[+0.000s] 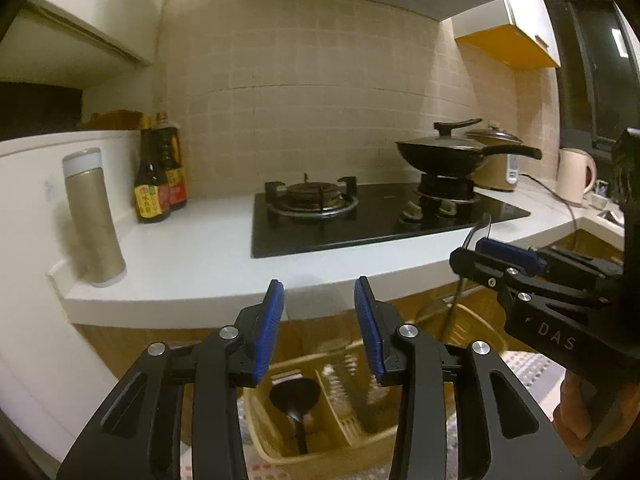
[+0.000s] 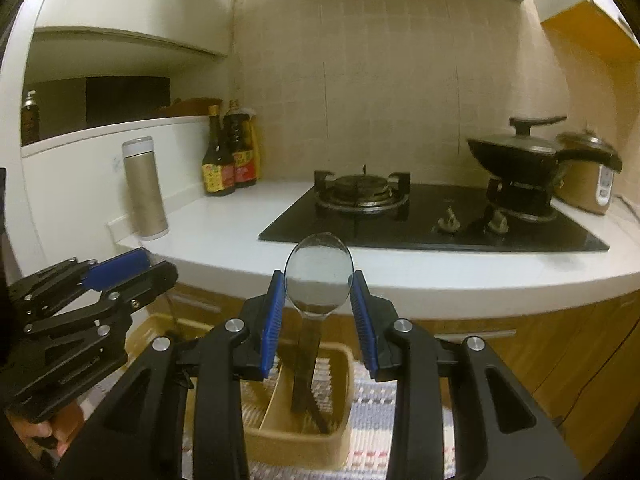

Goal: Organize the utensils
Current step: 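Lift a clear spoon into the basket with left tool while right tool releases its spoon, then move both open tools back down over the spoons and chopsticks, then grasp a clear spoon with right tool while rolled left tool grasps another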

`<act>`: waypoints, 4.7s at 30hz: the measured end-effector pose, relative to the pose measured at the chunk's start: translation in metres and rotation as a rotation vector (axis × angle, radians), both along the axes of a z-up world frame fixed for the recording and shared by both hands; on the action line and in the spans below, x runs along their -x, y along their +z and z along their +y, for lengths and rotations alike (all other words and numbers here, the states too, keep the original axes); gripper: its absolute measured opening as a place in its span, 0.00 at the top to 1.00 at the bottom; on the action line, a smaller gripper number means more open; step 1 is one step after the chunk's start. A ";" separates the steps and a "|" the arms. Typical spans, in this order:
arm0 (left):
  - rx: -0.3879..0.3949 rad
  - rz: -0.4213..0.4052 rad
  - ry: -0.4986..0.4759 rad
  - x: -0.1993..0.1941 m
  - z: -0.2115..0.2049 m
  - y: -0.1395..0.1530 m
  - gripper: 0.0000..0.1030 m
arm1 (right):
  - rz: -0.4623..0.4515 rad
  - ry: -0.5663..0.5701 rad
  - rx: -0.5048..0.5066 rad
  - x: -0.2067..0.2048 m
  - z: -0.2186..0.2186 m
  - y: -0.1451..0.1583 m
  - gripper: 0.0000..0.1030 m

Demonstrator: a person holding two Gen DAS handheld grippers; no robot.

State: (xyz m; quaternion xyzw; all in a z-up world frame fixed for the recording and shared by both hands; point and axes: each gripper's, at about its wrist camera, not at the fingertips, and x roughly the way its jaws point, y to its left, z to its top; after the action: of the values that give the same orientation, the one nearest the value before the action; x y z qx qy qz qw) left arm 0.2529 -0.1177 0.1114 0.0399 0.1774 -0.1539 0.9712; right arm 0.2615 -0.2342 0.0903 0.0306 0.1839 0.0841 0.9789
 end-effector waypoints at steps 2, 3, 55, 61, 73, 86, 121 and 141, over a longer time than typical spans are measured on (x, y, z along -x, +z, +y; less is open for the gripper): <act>0.010 0.003 -0.005 0.007 0.003 0.002 0.61 | 0.026 0.019 -0.023 0.004 -0.004 0.001 0.70; 0.018 0.008 -0.010 0.011 0.005 0.004 0.59 | 0.042 0.029 -0.038 0.007 -0.006 0.002 0.70; 0.155 0.746 -0.119 0.189 0.086 -0.145 0.52 | 0.797 0.310 0.047 0.122 0.045 -0.141 0.70; 0.131 0.795 -0.145 0.197 0.072 -0.164 0.52 | 0.802 0.322 0.110 0.109 0.061 -0.147 0.70; -0.024 0.765 -0.033 0.168 0.042 -0.166 0.52 | 0.884 0.340 0.187 0.114 0.057 -0.152 0.70; -0.223 0.725 -0.023 0.127 0.017 -0.169 0.41 | 1.015 0.360 0.277 0.106 0.069 -0.159 0.70; 0.086 0.542 -0.222 0.138 0.047 -0.083 0.77 | 0.535 0.352 0.141 0.146 0.037 -0.069 0.71; -0.607 0.651 -0.771 0.217 -0.033 -0.155 0.52 | 0.629 0.351 0.108 0.165 0.008 -0.087 0.71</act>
State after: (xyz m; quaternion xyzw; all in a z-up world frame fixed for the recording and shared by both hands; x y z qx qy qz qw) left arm 0.0354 -0.1512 -0.0434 0.3286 0.4753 -0.4428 0.6856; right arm 0.0963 -0.2258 0.0036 -0.0286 0.4828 0.2276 0.8451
